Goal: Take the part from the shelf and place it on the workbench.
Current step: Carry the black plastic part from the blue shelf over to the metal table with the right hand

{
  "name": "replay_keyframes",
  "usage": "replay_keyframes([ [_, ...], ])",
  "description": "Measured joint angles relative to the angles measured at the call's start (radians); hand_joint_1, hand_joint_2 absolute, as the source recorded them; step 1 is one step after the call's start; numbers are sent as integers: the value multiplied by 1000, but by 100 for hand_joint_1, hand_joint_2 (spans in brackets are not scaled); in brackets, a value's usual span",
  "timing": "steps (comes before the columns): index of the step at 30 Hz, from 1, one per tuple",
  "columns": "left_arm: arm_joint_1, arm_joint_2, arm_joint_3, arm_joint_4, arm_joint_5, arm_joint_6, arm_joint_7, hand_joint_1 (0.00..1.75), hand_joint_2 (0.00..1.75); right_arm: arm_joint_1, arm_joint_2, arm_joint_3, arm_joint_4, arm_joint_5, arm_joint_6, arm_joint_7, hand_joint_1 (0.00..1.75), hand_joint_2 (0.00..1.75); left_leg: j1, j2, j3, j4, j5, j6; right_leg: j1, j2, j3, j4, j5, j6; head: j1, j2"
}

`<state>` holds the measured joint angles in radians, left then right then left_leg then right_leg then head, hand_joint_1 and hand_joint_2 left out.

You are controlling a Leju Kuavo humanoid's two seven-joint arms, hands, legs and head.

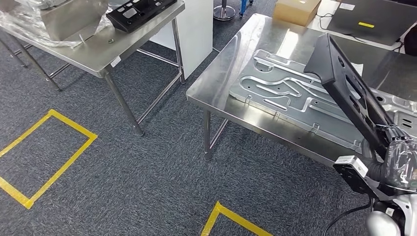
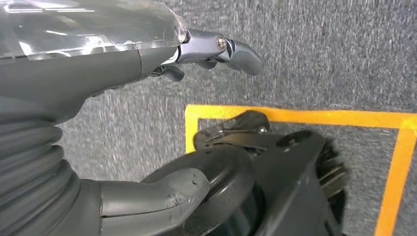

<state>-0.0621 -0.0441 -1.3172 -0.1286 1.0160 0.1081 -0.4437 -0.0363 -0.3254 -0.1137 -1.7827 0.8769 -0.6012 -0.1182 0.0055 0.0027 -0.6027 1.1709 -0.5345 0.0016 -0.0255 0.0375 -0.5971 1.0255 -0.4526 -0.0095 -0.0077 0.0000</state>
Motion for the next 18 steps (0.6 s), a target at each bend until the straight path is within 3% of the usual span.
replay_keyframes([
  [2,-1,0,0,0,2,-1,0,0,175,0,2,0,0,4,-3,0,175,175,-1,-12,46,-107,39,5,2,10,-4,5,0,10,0,0],
  [3,-2,0,0,0,3,-2,0,0,175,1,3,0,0,5,-4,0,175,175,-1,-16,53,-130,43,8,4,13,-7,7,1,16,1,0],
  [7,-1,-3,-2,0,11,-8,0,0,175,2,4,0,1,15,-7,0,175,175,-4,-18,51,-142,49,15,3,14,-12,3,7,9,3,0],
  [11,-1,-2,-3,0,14,-11,0,0,175,-1,4,0,2,33,-7,2,175,175,-5,-18,45,-141,54,24,2,13,-11,-7,17,22,3,0],
  [16,-2,-2,-4,0,14,-13,-2,0,175,-4,4,0,2,39,-8,5,175,175,-7,-18,42,-139,56,28,1,13,-11,-14,23,31,3,0],
  [18,-2,-2,-5,0,14,-13,-3,0,175,-3,4,0,2,32,-9,5,175,175,-11,-17,41,-135,57,34,-4,15,-11,-20,27,43,2,0],
])
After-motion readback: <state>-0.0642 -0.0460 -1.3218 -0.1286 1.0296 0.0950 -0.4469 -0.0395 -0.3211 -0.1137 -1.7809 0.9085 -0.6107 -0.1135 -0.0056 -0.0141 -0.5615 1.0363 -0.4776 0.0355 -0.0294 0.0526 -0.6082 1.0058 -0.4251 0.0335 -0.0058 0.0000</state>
